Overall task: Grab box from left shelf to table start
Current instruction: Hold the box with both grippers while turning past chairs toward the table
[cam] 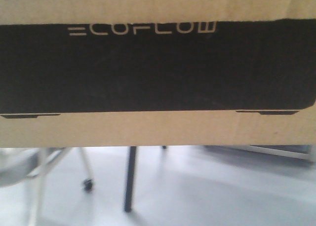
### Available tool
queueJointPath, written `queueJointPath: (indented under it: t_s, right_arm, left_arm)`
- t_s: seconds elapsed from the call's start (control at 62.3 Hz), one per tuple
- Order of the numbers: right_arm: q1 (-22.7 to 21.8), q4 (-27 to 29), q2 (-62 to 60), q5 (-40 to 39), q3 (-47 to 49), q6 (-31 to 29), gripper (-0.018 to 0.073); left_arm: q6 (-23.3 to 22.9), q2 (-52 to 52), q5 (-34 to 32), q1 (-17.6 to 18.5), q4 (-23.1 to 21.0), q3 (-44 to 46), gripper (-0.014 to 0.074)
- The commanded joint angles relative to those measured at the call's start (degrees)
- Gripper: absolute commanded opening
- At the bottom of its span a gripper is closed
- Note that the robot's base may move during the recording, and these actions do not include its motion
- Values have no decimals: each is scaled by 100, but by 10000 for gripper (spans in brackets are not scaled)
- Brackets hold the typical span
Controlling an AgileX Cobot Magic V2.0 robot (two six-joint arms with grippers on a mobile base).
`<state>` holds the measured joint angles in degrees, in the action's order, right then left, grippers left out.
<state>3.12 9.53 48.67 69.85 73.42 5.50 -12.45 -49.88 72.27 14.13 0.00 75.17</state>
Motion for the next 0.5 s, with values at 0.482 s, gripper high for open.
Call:
queueJointPath:
  t_s: [0.482]
  right_arm:
    - [-28,-211,-38,-635,163,-48,54]
  left_arm:
    - [-139,81,-608,-6,-157,224,-20]
